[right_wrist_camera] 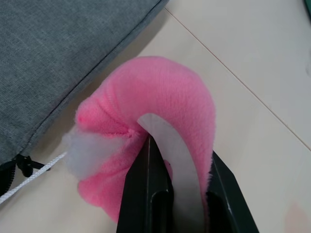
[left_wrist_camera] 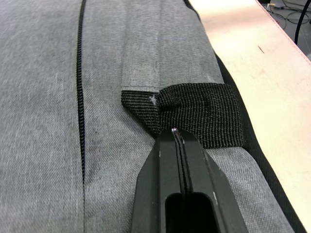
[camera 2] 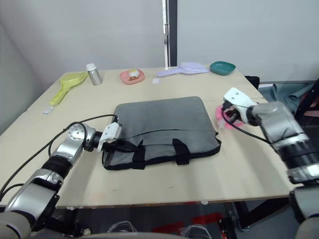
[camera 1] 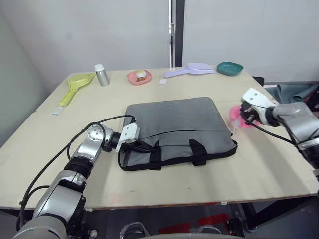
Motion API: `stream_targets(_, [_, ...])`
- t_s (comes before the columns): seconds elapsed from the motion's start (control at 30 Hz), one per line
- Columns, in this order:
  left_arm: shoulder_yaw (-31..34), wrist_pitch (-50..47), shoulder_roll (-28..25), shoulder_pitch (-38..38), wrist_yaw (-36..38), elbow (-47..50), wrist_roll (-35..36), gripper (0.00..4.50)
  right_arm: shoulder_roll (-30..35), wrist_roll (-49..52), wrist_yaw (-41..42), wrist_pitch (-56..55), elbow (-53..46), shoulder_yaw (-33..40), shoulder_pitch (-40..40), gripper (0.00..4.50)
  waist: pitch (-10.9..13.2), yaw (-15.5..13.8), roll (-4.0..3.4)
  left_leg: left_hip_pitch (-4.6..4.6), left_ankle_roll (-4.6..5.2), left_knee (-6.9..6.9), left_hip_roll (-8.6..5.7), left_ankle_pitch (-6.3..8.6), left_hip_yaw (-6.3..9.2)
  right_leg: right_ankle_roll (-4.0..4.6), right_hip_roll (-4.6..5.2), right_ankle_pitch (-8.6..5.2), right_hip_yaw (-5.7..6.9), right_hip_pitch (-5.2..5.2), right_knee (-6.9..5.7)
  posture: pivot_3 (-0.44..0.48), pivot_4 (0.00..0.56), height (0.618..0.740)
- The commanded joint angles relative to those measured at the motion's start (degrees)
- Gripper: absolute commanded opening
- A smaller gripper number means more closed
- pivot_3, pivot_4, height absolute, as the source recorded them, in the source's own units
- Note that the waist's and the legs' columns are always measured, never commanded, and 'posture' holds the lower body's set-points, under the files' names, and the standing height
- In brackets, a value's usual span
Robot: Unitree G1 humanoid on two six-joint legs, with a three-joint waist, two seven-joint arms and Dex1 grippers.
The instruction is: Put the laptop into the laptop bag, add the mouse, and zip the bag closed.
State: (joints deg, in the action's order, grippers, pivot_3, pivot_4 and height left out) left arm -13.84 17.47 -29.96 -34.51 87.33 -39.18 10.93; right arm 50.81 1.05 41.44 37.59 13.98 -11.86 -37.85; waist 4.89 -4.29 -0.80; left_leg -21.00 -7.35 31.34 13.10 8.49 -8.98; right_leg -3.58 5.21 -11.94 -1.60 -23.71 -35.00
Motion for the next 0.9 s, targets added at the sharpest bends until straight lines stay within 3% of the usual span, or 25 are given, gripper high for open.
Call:
stream_targets(0.03, [-7.31,-3.16,-1.35,6.83,2.33,-4.48,-8.28,0.00,-1.35,-2.26,-4.13,0.11,2.31,2.89,-3.79,0.03,0.00,0.04,0.00,0.01,0.00,-0.01,0.00,0.00,-0.02,-0.01,0.00,0.00,-0.01,0.00,0.01,0.000,0.150,0.740])
stream_targets(0.17, [-7.30,-3.72,-1.56,6.99,2.63,-3.74,-8.15,0.00,0.01,0.71,1.42,3.53,-2.27,3.98,-1.05,0.03,0.00,-0.04,0.00,0.00,-0.01,-0.12,0.00,0.00,-0.05,-0.01,-0.01,-0.01,-0.01,-0.02,0.07,0.000,0.150,0.740])
stream_targets(0.27, [-7.16,-3.86,-1.54,6.62,2.59,-4.10,-8.20,0.00,2.74,6.17,8.39,7.52,-9.11,6.66,5.50,0.03,0.00,-0.49,0.00,0.02,-0.01,-0.31,0.01,0.01,-0.06,-0.02,-0.02,-0.01,0.01,-0.02,0.22,0.000,0.150,0.740])
stream_targets(0.5, [-6.93,-3.47,-0.92,4.74,2.05,-6.14,-8.65,0.00,5.05,6.56,8.79,8.81,-11.92,8.16,9.31,0.03,-0.02,-0.36,-0.03,0.07,-0.02,-0.48,0.04,0.02,-0.18,-0.02,-0.04,-0.02,-0.02,0.00,0.44,0.000,0.150,0.740])
stream_targets(0.57, [-6.91,-3.34,-0.85,4.53,2.01,-6.53,-8.65,0.00,4.75,6.35,8.05,10.44,-10.80,8.04,8.20,0.91,-0.02,-0.39,-0.03,0.08,-0.02,-0.48,0.05,0.02,-0.18,-0.05,-0.04,-0.03,-0.02,0.01,0.44,0.000,0.150,0.740])
stream_targets(0.8, [-7.03,-2.57,-0.93,4.32,1.70,-7.28,-8.96,0.00,3.95,6.11,4.42,12.65,-4.11,10.65,4.62,3.32,-0.02,-0.44,-0.02,0.06,-0.02,-0.48,0.04,0.02,-0.24,-0.10,-0.02,-0.06,-0.04,0.00,0.44,0.000,0.150,0.740])
stream_targets(0.9, [-6.72,-2.81,-1.29,4.24,1.45,-6.96,-8.73,0.00,6.46,8.80,7.01,14.36,-3.41,13.93,3.30,4.32,-0.01,-0.51,-0.03,0.06,-0.02,-0.48,0.04,0.02,-0.26,-0.09,-0.01,-0.05,-0.03,-0.01,0.44,0.000,0.150,0.740])
